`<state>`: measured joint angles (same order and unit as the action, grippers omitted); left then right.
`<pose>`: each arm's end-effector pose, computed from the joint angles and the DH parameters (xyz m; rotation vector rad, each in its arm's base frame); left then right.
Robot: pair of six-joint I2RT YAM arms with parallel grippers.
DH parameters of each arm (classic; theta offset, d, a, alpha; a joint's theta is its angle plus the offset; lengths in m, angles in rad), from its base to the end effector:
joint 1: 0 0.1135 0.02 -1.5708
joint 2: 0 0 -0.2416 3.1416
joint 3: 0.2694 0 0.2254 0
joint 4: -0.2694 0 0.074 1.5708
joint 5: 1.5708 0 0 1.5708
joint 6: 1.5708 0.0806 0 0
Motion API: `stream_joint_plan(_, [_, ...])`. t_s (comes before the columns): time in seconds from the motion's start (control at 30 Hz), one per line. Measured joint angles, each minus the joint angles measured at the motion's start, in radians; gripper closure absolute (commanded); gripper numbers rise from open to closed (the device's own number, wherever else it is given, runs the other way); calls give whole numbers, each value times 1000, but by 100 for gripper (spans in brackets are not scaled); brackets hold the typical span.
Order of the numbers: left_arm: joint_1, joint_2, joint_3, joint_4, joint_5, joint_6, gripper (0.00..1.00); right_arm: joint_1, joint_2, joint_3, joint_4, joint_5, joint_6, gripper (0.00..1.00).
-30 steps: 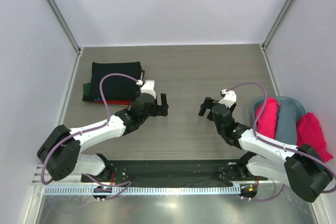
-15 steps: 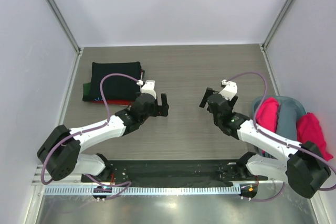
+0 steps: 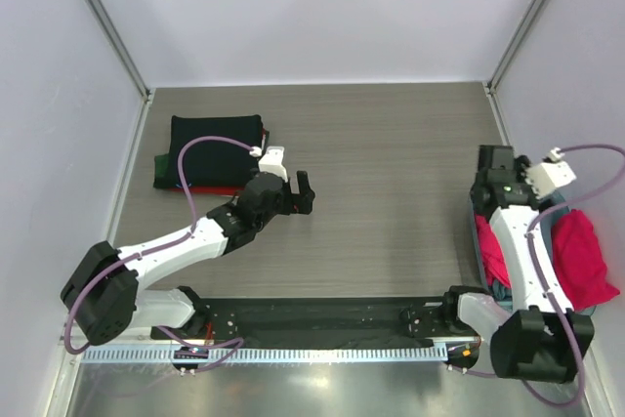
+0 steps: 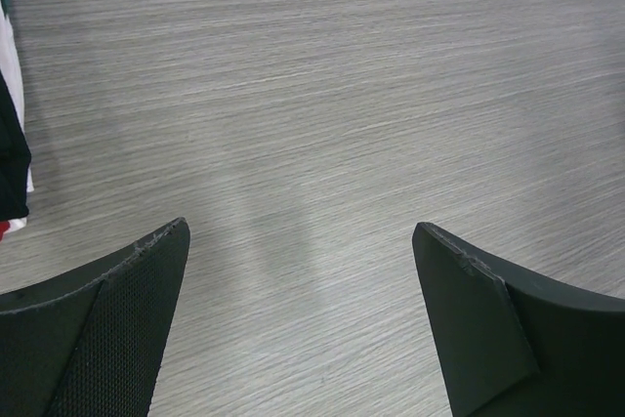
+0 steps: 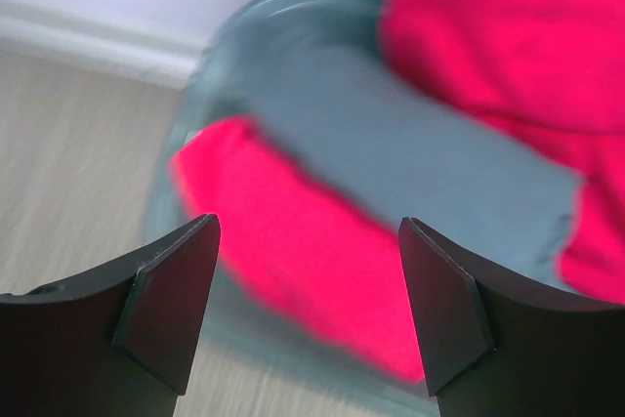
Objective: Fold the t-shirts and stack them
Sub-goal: Grab the tshirt from the pile
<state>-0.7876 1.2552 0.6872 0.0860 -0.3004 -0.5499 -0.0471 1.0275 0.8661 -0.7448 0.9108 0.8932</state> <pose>0.2245 -0.1917 0.2069 0.0569 2.0704 -0.5293 0.1921 -0.0728 0.2475 1.2742 1.7200 -0.6435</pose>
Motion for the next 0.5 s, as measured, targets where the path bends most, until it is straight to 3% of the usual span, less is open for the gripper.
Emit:
stream_joint_plan(0.27, [0,8,0,0,16,-19,5,-385,106,13,-34,-105,0,21])
stream_joint_plan(0.5, [0,31,0,0,39,-23,5,-490,190,-35,49,-256,-5,20])
